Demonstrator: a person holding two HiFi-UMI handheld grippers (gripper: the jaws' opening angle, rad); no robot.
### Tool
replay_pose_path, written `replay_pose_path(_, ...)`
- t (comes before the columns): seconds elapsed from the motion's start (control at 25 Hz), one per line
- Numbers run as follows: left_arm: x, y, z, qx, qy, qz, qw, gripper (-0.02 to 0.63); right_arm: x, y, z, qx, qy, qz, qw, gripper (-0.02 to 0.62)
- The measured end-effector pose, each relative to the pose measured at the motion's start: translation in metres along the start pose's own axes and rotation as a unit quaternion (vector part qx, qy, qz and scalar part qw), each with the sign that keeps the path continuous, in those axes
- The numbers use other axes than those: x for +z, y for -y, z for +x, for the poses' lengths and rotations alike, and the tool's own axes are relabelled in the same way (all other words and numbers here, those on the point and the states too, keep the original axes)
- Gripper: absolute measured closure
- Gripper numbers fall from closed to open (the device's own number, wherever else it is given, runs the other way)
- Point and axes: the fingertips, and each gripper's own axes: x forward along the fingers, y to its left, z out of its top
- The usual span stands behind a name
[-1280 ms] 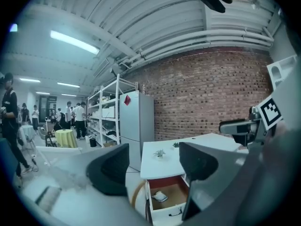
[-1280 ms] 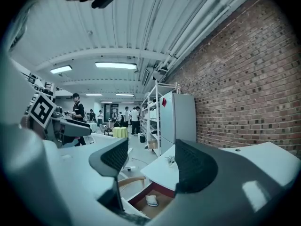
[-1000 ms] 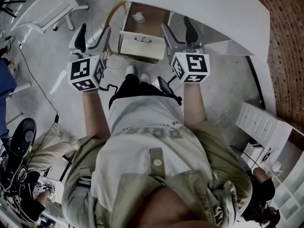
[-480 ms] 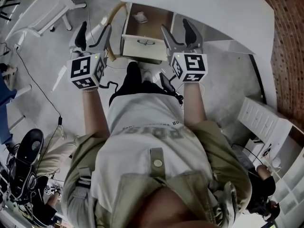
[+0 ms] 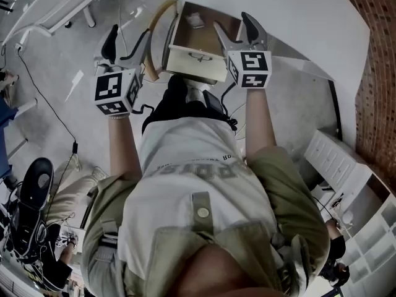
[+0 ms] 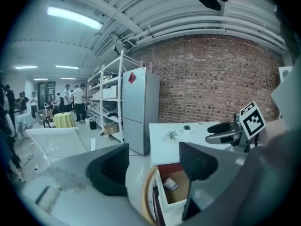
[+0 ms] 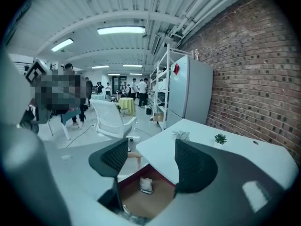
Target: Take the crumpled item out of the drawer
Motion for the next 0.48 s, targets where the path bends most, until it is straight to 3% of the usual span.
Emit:
replay_pose_path(0.24,-0.025,-0.019,0.006,0.013,-0.01,-0.008,0.9998,0.258,-0.042,-0.03,0.063,0.053,-0.063,-0.052,0.995,0.278)
replay_pose_path(0.48,-0.056,-0.03,0.017,0.012,-0.016,-0.013,0.9997,0.258,-0.106,-0.058,0.118,0.097,-0.137,-0.093,0.981,0.278)
